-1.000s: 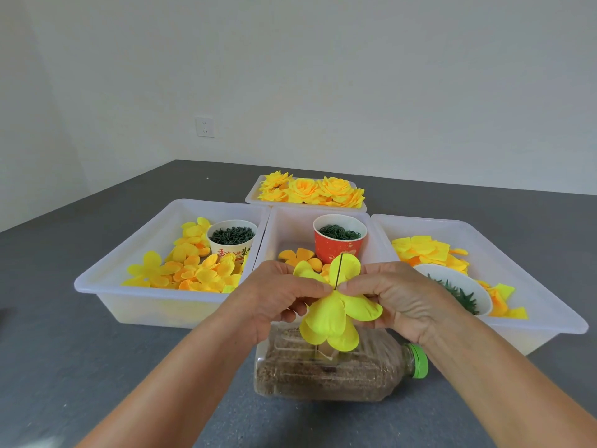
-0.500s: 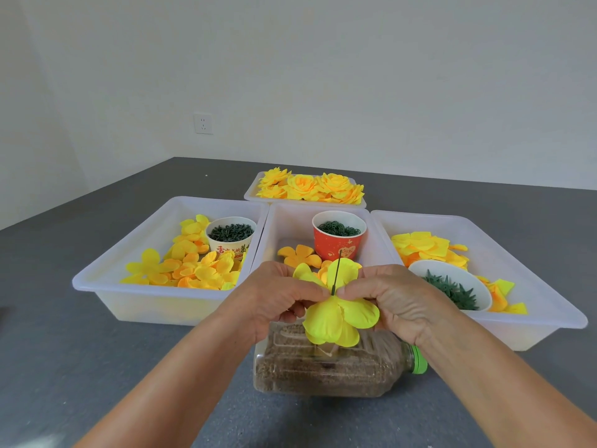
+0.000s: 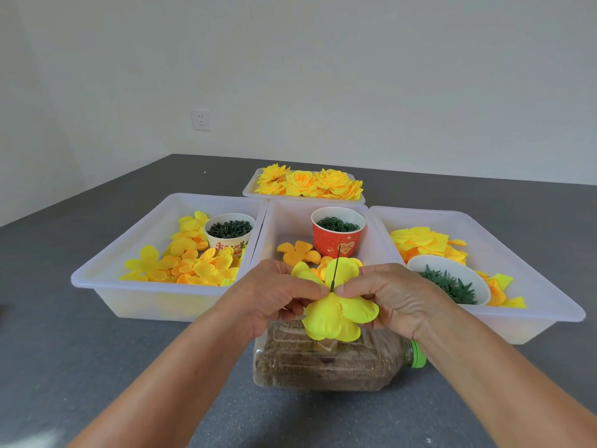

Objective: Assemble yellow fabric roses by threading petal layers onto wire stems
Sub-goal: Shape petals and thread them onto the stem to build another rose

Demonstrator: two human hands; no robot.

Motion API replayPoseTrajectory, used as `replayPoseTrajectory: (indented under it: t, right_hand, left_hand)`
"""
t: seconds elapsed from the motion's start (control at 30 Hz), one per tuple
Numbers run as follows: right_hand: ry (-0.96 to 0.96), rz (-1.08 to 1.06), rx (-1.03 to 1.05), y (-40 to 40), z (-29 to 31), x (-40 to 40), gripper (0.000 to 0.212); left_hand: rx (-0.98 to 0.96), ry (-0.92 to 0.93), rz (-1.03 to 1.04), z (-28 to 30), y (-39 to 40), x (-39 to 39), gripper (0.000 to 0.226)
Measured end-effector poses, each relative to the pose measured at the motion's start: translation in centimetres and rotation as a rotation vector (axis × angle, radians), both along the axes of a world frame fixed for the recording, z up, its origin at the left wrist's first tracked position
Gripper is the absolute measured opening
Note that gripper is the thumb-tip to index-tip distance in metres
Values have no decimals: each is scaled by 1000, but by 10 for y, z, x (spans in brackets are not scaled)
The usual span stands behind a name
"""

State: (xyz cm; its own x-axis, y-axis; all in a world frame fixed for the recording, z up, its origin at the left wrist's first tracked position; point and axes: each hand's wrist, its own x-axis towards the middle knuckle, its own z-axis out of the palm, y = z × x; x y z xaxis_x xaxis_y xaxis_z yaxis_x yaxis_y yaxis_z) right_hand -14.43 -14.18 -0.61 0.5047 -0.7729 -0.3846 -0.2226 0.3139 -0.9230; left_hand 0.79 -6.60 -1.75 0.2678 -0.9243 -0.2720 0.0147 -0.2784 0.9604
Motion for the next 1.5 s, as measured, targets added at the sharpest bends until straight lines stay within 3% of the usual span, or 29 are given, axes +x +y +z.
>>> replayPoseTrajectory:
  t: [0.23,0.33,0.47,0.57,0.67,0.87,1.07,1.5]
  right_hand:
    - [19,28,26,-1,-1,1,30]
    - [23,39,-22,3,1,-1,23]
    - [40,-12,-252,8,3,-2,48]
    - [58,-17,-512,14,3,-4,32]
    - [103,-17,-690,19,0,-5,23]
    - [65,-9,-700,21,-3,-8,23]
    - [21,-38,-632,20,-7,-10,23]
    - [159,66,-773,15,-5,-11,15]
  left_hand:
    - [20,14,2,1,3,0,16]
    - [-5,-62,36,3,6,-2,27]
    - [-232,-298,59,5,8,-5,43]
    - [-364,-474,-10,6,9,-8,33]
    - [-368,-568,-34,5,9,-8,24]
    - [-377,-487,-28,3,9,-9,10]
    - [-404,-392,-31,4,8,-12,14]
    - [-452,-451,-29,-6,6,-10,14]
